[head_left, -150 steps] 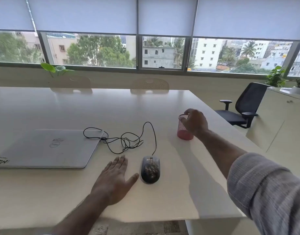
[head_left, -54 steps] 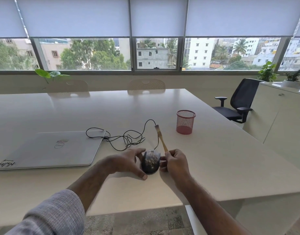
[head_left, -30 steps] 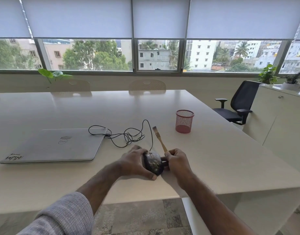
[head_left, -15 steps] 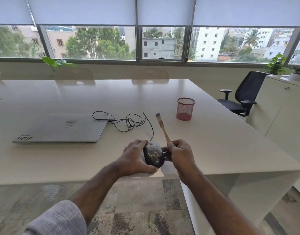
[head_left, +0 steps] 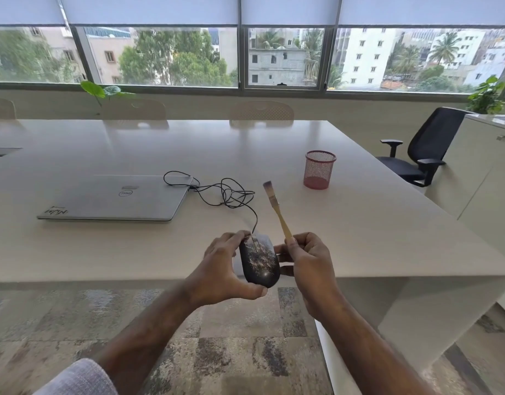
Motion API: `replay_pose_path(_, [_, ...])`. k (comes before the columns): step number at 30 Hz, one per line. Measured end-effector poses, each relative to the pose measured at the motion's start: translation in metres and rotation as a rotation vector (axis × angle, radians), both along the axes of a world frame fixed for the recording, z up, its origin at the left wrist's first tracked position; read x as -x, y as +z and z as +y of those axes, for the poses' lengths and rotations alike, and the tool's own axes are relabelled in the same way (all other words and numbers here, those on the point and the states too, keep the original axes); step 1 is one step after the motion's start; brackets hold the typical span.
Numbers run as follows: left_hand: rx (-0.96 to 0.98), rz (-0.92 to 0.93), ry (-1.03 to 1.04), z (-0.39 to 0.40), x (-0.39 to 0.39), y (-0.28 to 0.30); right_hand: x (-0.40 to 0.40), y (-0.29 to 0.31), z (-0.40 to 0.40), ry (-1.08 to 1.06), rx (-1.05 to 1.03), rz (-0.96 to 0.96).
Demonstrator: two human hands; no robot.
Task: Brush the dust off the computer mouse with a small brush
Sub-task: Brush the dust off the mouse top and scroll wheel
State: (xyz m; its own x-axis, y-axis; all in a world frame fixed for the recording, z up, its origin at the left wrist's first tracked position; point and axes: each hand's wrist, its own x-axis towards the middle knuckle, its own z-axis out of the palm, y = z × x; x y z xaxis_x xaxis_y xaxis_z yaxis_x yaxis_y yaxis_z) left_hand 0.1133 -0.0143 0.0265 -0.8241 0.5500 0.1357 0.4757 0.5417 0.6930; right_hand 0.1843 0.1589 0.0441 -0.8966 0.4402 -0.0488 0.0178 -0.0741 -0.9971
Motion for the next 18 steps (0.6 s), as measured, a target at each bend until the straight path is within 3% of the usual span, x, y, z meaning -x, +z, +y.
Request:
replay_pose_path(9, [-0.101, -0.126, -0.015, -0.006, -0.020, -0.004, -0.011, -0.004, -0.005, 0.020, -0.022, 0.025])
replay_pose_path(18, [-0.130, -0.047, 0.020, -0.013, -0.029, -0.010, -0.020, -0.007, -0.011, 0.039, -0.011, 0.031])
